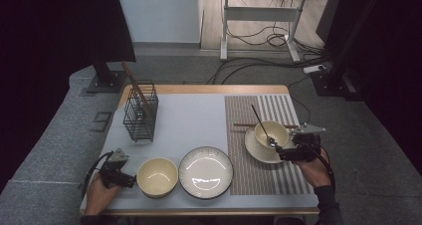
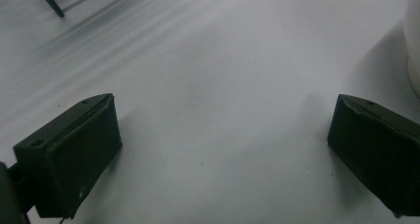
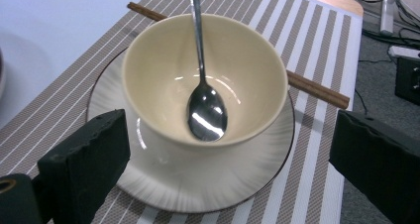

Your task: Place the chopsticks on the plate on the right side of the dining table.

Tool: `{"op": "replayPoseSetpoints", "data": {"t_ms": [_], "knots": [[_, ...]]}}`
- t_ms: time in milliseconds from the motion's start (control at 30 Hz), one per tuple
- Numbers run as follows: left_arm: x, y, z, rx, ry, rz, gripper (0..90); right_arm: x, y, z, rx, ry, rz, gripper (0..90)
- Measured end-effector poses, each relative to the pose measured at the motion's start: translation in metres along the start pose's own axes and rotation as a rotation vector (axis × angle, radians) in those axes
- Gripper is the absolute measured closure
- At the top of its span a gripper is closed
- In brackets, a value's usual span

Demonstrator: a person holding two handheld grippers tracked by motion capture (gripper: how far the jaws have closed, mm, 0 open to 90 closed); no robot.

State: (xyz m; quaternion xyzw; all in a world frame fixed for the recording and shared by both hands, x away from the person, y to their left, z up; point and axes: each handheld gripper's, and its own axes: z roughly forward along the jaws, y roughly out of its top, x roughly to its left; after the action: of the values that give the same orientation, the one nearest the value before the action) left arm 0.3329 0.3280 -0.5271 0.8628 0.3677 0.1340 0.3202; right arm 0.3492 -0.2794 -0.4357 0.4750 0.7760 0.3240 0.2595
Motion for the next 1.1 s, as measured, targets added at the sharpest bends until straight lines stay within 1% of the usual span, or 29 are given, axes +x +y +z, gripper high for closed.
{"op": "replayPoseSetpoints", "data": {"t_ms": [167,267,333,367,400,500,600,700,733,833,867,933,1000,1067,1100], "knots": [[0.000,0.000,0.000,0.000,0.000,0.000,0.0,0.007,-0.009,-0.011,-0.014,0.005,-0.005,1.2],[0.000,0.000,0.000,0.000,0.000,0.001,0.0,0.009,-0.013,-0.014,-0.018,0.007,-0.005,1.2],[0.000,0.000,0.000,-0.001,0.000,0.000,0.0,0.012,-0.018,-0.017,-0.016,0.012,-0.015,0.7],[0.000,0.000,0.000,0.000,0.000,0.001,0.0,0.013,-0.024,-0.019,-0.014,0.012,-0.007,0.1],[0.000,0.000,0.000,0.000,0.000,0.001,0.0,0.013,-0.024,-0.019,-0.014,0.012,-0.007,0.1],[0.000,0.000,0.000,0.000,0.001,0.000,0.0,0.017,-0.034,-0.021,-0.007,0.015,-0.006,0.0],[0.000,0.000,0.000,-0.001,0.001,0.001,0.0,0.019,-0.038,-0.020,-0.005,0.021,-0.004,0.0],[0.000,0.000,0.000,-0.001,0.001,-0.001,0.0,0.026,-0.046,-0.017,-0.005,0.023,-0.007,0.0],[0.000,0.000,0.000,-0.001,0.001,-0.001,0.0,0.026,-0.046,-0.017,-0.005,0.023,-0.007,0.0],[0.000,0.000,0.000,-0.002,0.001,-0.001,0.0,0.034,-0.054,-0.010,-0.010,0.030,-0.003,0.1],[0.000,0.000,0.000,-0.002,0.001,-0.001,0.0,0.034,-0.054,-0.010,-0.010,0.030,-0.003,0.1],[0.000,0.000,0.000,-0.002,0.001,-0.001,0.0,0.038,-0.058,-0.006,-0.007,0.040,0.005,0.1],[0.000,0.000,0.000,-0.002,0.001,-0.001,0.0,0.041,-0.062,-0.001,0.000,0.039,0.009,0.1],[0.000,0.000,0.000,-0.002,0.001,-0.001,0.0,0.045,-0.066,0.004,0.010,0.047,0.008,0.0],[0.000,0.000,0.000,-0.002,0.001,-0.001,0.0,0.047,-0.068,0.006,0.014,0.041,0.005,0.0]]}}
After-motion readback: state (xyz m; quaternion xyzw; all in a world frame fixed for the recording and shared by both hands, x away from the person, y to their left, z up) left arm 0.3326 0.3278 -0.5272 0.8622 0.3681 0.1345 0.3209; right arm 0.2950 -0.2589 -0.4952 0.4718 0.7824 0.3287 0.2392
